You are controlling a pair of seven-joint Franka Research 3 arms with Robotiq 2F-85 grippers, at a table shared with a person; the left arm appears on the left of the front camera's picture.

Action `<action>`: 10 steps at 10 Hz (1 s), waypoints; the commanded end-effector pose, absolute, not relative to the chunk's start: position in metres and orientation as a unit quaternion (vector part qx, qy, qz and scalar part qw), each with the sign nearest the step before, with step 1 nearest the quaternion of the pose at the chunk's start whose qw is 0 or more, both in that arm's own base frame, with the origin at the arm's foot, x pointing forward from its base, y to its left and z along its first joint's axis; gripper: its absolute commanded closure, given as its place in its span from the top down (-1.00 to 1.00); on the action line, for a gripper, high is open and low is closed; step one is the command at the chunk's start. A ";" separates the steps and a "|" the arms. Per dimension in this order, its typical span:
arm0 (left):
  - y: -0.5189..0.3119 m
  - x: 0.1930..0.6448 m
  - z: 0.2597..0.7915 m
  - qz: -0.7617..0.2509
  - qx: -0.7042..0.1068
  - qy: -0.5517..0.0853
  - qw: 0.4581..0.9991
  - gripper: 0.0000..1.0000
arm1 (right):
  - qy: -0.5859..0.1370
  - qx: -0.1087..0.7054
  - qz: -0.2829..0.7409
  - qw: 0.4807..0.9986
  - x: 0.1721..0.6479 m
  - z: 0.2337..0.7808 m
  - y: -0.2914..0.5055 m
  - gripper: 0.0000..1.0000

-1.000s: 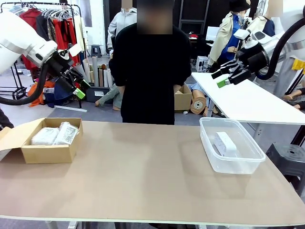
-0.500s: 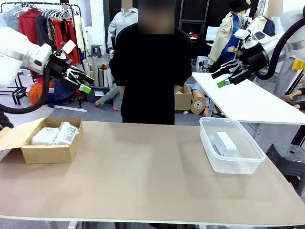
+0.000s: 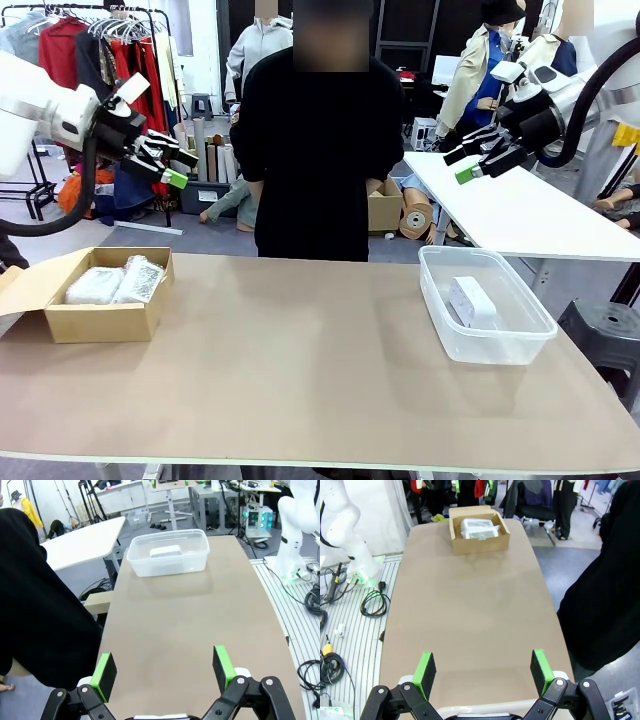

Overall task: Separate and place wrapped and unwrapped clocks.
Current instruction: If the picked Digital clock is wrapped, place it in the Package Box ; if not, place it in the Organizing box.

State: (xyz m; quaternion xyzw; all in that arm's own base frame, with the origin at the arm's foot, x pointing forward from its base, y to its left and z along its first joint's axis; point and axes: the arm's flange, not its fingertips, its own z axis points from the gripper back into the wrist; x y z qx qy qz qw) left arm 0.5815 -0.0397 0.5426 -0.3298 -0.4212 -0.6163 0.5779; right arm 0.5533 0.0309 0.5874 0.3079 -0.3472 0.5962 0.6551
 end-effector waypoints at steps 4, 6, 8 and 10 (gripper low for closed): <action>-0.043 0.579 0.548 -0.598 -0.321 -0.420 0.603 1.00 | -0.351 0.305 0.600 0.651 0.552 0.588 0.031 1.00; -0.041 0.581 0.553 -0.599 -0.320 -0.421 0.601 1.00 | -0.351 0.305 0.600 0.651 0.552 0.588 0.031 1.00; -0.041 0.581 0.553 -0.599 -0.320 -0.421 0.601 1.00 | -0.351 0.305 0.600 0.651 0.552 0.588 0.031 1.00; -0.041 0.581 0.553 -0.599 -0.320 -0.421 0.601 1.00 | -0.351 0.305 0.600 0.651 0.552 0.588 0.031 1.00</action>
